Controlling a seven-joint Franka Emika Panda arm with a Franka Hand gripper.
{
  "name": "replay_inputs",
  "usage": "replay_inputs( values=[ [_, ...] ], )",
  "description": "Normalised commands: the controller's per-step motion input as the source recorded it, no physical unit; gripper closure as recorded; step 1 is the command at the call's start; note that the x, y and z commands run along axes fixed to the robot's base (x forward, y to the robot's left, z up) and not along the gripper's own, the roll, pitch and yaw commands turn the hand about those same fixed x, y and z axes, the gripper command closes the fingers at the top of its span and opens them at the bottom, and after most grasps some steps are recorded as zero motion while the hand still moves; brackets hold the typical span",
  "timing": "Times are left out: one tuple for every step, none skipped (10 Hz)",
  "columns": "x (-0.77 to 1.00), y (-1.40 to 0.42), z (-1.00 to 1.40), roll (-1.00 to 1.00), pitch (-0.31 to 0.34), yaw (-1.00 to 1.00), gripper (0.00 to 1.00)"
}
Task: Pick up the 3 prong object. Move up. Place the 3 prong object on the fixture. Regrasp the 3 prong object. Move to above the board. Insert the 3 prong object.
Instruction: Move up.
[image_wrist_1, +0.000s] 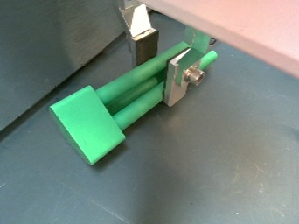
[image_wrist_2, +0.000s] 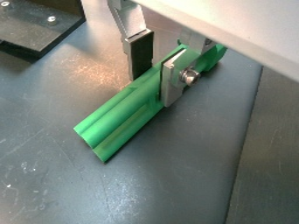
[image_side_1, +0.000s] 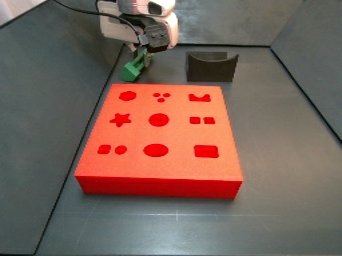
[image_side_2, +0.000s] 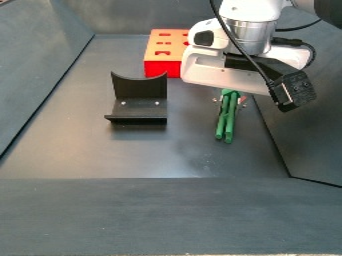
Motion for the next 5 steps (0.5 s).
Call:
replay_inputs(
  values=[
    [0.00, 0.00, 0.83, 0.00, 0.000, 0.00, 1.00],
    [-0.03, 0.02, 0.82, 0.00, 0.015, -0.02, 1.00],
    [-0.07, 0.01, 0.68, 0.01, 0.049, -0.04, 1.00],
    [-0.06, 0.02, 0.60, 0.01, 0.058, -0.04, 1.00],
    [-0.03, 0.01, 0.42, 0.03, 0.065, -0.04, 1.00]
  ],
)
